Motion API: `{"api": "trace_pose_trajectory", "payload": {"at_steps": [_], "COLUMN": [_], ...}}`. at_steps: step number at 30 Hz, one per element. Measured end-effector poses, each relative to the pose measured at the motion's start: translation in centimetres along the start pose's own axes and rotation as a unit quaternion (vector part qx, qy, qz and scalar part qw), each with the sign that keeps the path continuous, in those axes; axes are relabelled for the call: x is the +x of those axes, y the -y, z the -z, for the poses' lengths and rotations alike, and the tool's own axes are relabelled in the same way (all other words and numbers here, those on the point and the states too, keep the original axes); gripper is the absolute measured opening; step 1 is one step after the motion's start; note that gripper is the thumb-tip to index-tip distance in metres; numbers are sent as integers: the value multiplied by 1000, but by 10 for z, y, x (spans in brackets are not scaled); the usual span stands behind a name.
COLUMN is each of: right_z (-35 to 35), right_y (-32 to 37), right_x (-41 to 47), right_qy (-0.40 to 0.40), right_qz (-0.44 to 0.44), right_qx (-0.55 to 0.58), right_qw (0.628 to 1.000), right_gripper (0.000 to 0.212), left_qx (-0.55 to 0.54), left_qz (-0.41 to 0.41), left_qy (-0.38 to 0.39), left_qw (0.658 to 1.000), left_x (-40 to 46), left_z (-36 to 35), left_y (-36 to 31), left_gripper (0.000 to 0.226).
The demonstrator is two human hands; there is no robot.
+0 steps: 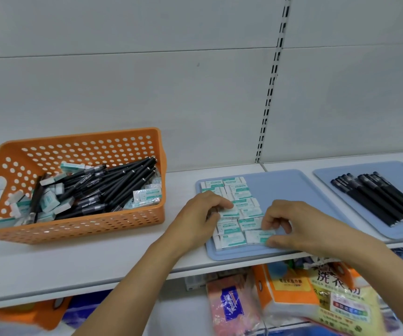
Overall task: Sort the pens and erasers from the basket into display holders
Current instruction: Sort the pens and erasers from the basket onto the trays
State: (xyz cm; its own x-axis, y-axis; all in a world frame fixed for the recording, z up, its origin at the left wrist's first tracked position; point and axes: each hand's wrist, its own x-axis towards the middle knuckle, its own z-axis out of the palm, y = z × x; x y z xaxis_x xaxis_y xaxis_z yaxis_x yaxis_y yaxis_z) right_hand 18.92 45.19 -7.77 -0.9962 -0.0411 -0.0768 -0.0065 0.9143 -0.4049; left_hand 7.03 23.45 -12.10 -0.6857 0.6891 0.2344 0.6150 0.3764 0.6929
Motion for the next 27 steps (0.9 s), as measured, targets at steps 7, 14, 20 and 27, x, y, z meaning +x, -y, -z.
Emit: {"api": "trace_pose_trajectory", "payload": {"at_steps": [7,14,20,27], "right_z": [-19,2,18,-21], "right_y": [23,73,150,227], "right_x": [24,56,96,176], "right_qy": [-99,-196,-218,-64], "right_qz": [48,129,249,230], "right_qx": [10,136,70,-287], "right_qw": [994,962,941,928], "right_gripper": [25,10,15,47], "left_qx": [61,28,118,202], "left_qz": [19,-102,6,297], "left_qy": [-66,-77,-166,-2], "left_qw": [996,991,979,933], "left_x": [-15,-62,-91,-96], "left_z": [2,58,155,204], "left_y": [-14,-69,-30,37], "left_gripper": [34,27,29,59]}}
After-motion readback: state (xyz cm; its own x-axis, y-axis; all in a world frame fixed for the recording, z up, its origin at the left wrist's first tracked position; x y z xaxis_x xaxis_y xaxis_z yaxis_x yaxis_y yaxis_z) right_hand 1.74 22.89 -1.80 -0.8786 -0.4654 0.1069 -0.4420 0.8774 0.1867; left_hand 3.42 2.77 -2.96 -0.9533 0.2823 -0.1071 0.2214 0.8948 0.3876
